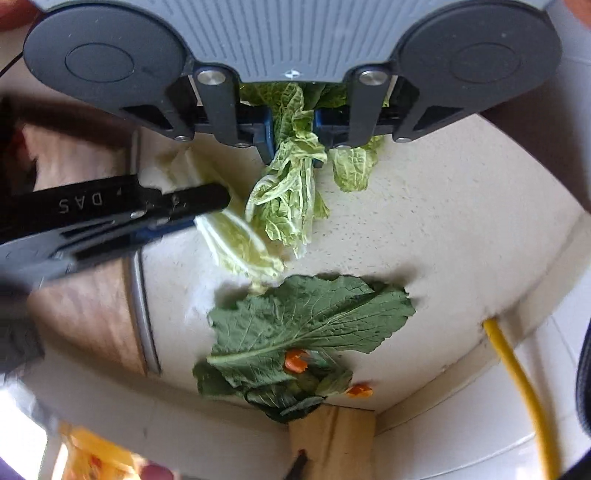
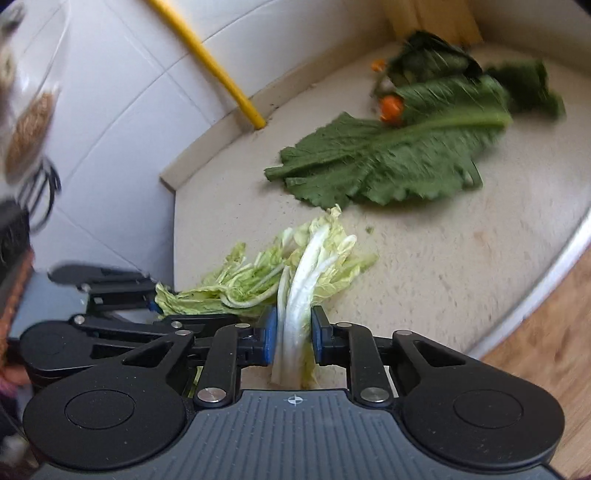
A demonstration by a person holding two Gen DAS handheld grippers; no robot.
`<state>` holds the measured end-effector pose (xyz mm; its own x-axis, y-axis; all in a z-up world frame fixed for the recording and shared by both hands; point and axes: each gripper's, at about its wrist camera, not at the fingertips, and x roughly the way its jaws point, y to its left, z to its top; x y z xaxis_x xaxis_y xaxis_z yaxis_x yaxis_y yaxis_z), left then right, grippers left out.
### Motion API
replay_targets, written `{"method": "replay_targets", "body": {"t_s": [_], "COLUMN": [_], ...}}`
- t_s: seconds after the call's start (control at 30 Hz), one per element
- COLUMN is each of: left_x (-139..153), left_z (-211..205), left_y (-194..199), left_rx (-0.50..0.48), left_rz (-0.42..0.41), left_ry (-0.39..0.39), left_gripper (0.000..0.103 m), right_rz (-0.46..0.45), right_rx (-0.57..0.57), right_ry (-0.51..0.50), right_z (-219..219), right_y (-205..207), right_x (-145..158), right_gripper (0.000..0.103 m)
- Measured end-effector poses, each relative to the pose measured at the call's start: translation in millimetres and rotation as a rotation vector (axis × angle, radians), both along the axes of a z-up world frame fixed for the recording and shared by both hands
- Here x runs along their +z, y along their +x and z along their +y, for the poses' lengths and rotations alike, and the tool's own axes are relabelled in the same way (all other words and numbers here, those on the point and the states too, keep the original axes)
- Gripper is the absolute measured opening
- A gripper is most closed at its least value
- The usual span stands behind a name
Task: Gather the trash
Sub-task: 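Carry both held cabbage pieces toward the counter edge above the bin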
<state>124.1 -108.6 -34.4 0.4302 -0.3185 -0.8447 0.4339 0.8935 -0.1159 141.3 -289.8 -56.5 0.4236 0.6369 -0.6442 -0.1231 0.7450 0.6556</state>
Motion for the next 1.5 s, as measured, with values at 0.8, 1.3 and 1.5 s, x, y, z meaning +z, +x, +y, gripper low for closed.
{"method": "replay_targets", "body": {"t_s": [0.8, 1.3, 1.5], "left_x": [46.0, 28.2, 22.5], "left_z": [64.3, 116.0, 133.2], "left_y": [4.7, -16.4, -25.9], "left_rx": [0.049, 0.121, 0.137], "left_rz": [-0.085, -0.046, -0.045], "left_ry": [-0.317, -0.336, -0.343], "left_gripper": [0.017, 0.018, 0.018], "right_rz": [-0.018, -0.031, -0.101], "right_rx": [-0.251, -0.117, -0.056], "right_ry": [0.117, -0.269, -0.489], "right_z": [-10.0, 93.3, 112.4], "right_y": [-18.6, 6.9, -3.2], "right_x": [42.0, 19.8, 27.9], "right_gripper": [0.069, 0.096, 0.042]}}
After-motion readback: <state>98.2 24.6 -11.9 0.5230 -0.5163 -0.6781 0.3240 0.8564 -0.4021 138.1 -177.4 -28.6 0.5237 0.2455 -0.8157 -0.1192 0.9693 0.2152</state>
